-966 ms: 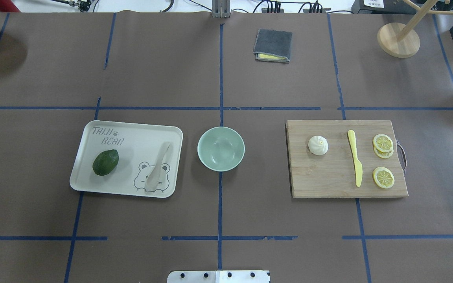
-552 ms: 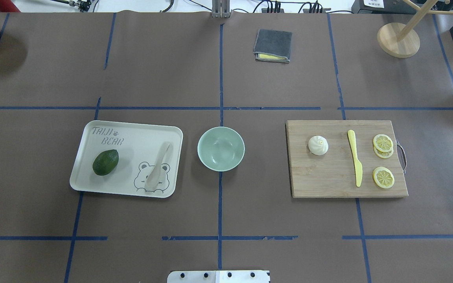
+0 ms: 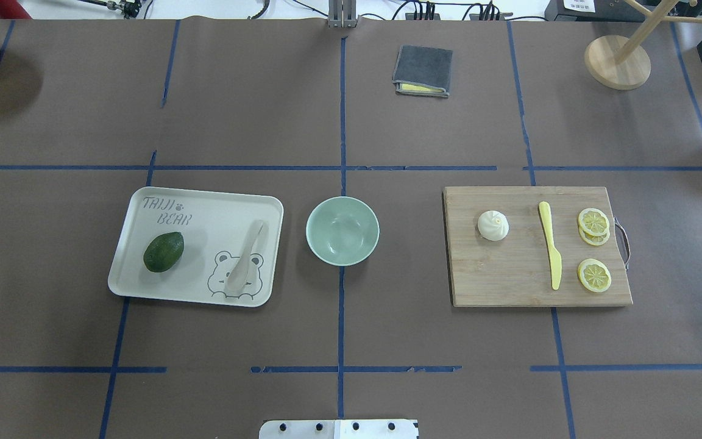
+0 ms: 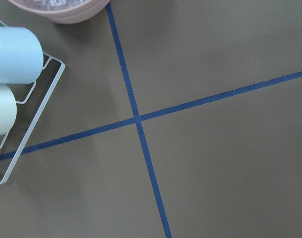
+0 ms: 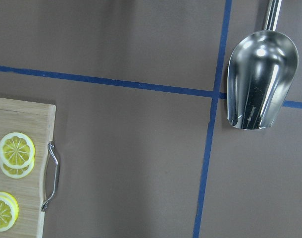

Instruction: Put spoon and bun in bowl

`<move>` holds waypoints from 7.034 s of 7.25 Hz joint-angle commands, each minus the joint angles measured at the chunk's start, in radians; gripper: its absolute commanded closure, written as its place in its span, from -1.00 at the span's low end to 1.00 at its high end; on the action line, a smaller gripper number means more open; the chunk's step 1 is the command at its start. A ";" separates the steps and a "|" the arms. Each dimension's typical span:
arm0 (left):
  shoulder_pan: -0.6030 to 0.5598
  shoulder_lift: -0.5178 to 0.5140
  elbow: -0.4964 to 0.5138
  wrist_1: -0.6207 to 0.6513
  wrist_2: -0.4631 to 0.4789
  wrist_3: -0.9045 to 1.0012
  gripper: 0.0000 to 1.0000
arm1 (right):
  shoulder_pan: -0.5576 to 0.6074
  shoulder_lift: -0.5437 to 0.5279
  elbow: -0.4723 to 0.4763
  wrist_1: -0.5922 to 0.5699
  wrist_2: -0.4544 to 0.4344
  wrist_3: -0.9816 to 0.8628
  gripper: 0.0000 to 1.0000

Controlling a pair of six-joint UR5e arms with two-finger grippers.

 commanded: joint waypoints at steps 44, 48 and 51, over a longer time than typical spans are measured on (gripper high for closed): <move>0.776 -0.561 0.041 -0.188 0.449 -0.787 -0.66 | -0.713 0.092 0.155 0.521 -0.286 1.163 -1.00; 0.765 -0.509 0.016 -0.193 0.447 -0.760 -0.74 | -0.869 0.240 0.033 0.509 -0.524 1.226 -0.87; 0.765 -0.509 0.016 -0.193 0.447 -0.763 -0.76 | -0.873 0.285 -0.046 0.510 -0.525 1.225 -0.87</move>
